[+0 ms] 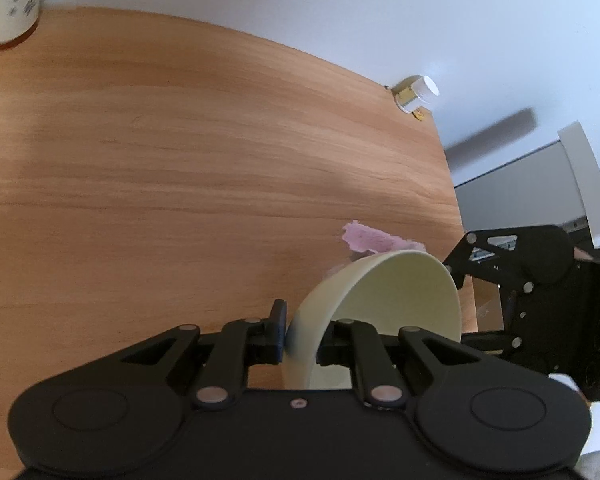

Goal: Clean bowl
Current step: 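Rub the towel against the bowl's outer wall with the right tool, then wipe the towel around the bowl's outside with the right tool, then tilt the held bowl with the left tool while the right tool wipes its base, then rub the pink towel along the bowl's outer wall with the right tool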

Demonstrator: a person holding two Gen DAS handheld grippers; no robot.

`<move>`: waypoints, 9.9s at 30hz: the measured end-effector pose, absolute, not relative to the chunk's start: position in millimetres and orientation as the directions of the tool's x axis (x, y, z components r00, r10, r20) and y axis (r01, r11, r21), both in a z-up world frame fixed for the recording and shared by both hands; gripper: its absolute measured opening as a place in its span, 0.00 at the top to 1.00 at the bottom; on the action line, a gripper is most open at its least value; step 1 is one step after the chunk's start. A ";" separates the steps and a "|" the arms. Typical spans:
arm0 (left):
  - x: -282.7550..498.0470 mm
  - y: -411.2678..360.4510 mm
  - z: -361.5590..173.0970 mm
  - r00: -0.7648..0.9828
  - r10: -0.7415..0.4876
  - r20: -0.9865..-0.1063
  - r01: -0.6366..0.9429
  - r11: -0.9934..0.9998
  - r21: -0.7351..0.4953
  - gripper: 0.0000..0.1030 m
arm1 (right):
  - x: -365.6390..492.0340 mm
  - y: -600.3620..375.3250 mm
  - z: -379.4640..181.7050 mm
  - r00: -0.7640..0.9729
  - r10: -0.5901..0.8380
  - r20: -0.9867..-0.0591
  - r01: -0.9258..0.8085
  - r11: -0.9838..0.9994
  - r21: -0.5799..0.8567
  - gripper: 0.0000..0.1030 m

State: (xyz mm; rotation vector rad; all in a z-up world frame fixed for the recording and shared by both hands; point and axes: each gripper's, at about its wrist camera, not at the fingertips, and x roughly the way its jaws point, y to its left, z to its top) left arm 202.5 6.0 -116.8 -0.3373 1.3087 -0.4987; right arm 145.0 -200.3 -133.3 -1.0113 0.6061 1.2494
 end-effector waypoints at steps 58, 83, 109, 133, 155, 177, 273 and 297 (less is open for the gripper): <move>205.5 -32.7 -95.6 0.028 -0.535 -0.844 0.421 0.772 -0.476 0.85 | 148.2 -193.2 -119.3 0.122 0.505 -0.855 -0.732 -0.535 -0.421 0.75; 218.5 -4.5 -86.4 0.122 -0.607 -0.785 0.218 0.788 -0.575 0.83 | 154.8 -216.7 -92.5 0.228 0.491 -0.841 -0.801 -0.396 -0.449 0.74; 232.7 14.2 -90.3 0.268 -0.615 -0.741 0.021 0.773 -0.634 0.83 | 168.5 -215.0 -89.5 0.321 0.505 -0.801 -0.924 -0.021 -0.383 0.75; 232.8 29.7 -107.5 0.357 -0.612 -0.706 -0.158 0.705 -0.691 0.82 | 157.5 -221.7 -118.3 0.351 0.551 -0.757 -0.935 0.252 -0.250 0.74; 228.6 34.8 -93.9 0.457 -0.582 -0.673 -0.183 0.678 -0.712 0.84 | 145.3 -241.4 -92.0 0.475 0.578 -0.664 -0.835 0.533 -0.133 0.74; 216.2 44.1 -96.9 0.543 -0.538 -0.645 -0.271 0.614 -0.741 0.87 | 132.8 -246.3 -91.5 0.530 0.597 -0.603 -0.691 0.716 0.101 0.74; 223.1 27.7 -81.0 0.616 -0.425 -0.663 -0.232 0.707 -0.668 0.85 | 78.0 -259.4 -85.1 0.678 0.540 -0.498 -0.503 0.835 0.222 0.73; 211.9 19.1 -91.4 0.505 -0.476 -0.720 -0.140 0.778 -0.613 0.88 | 93.4 -292.0 -79.8 0.603 0.548 -0.580 -0.583 0.799 0.149 0.73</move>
